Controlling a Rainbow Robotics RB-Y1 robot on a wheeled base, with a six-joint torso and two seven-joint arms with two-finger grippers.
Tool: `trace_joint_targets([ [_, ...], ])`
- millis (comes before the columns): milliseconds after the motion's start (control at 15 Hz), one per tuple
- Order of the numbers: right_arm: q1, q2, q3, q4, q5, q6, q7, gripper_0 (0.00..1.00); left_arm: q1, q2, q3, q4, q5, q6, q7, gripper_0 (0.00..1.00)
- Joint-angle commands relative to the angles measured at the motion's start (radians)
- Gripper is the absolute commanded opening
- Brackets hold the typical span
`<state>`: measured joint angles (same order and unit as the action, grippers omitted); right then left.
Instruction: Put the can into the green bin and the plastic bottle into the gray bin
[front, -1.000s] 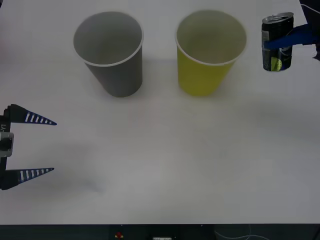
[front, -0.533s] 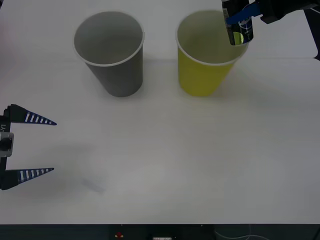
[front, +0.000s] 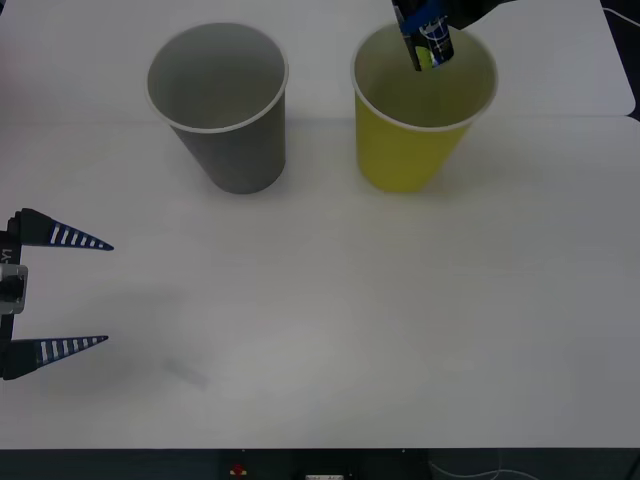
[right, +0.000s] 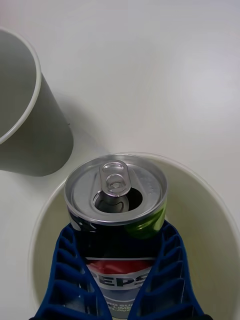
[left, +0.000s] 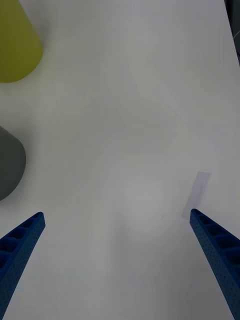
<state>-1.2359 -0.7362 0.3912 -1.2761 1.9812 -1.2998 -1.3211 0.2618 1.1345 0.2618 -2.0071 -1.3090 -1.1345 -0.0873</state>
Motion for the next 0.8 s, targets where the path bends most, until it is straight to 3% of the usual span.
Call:
trace_joint_targets([
  [67,-0.008,0.011,0.002,0.009,0.011,0.005,0.01,0.0,0.0,0.0,0.0,0.0,0.0,0.0,0.0,1.0],
  [133,-0.008,0.012,0.002,0.009,0.008,0.005,0.026,0.1,0.0,0.0,0.0,0.0,0.0,0.0,0.0,1.0],
  [200,-0.008,0.011,0.002,0.009,0.005,0.005,0.036,0.38,0.0,0.0,0.0,0.0,0.0,0.0,0.0,1.0],
  [267,-0.008,0.011,0.002,0.009,0.005,0.005,0.06,0.79,0.0,0.0,0.0,0.0,0.0,0.0,0.0,1.0],
  [333,-0.008,0.011,0.002,0.009,0.001,0.005,0.069,1.0,0.0,0.0,0.0,0.0,0.0,0.0,0.0,1.0],
  [600,-0.007,-0.008,0.002,0.008,-0.022,0.007,0.097,1.0,0.0,0.0,0.0,0.0,0.0,0.0,0.0,1.0],
  [800,0.009,-0.074,0.0,-0.02,-0.128,0.007,0.14,1.0,0.0,0.0,0.0,0.0,0.0,0.0,0.0,1.0],
])
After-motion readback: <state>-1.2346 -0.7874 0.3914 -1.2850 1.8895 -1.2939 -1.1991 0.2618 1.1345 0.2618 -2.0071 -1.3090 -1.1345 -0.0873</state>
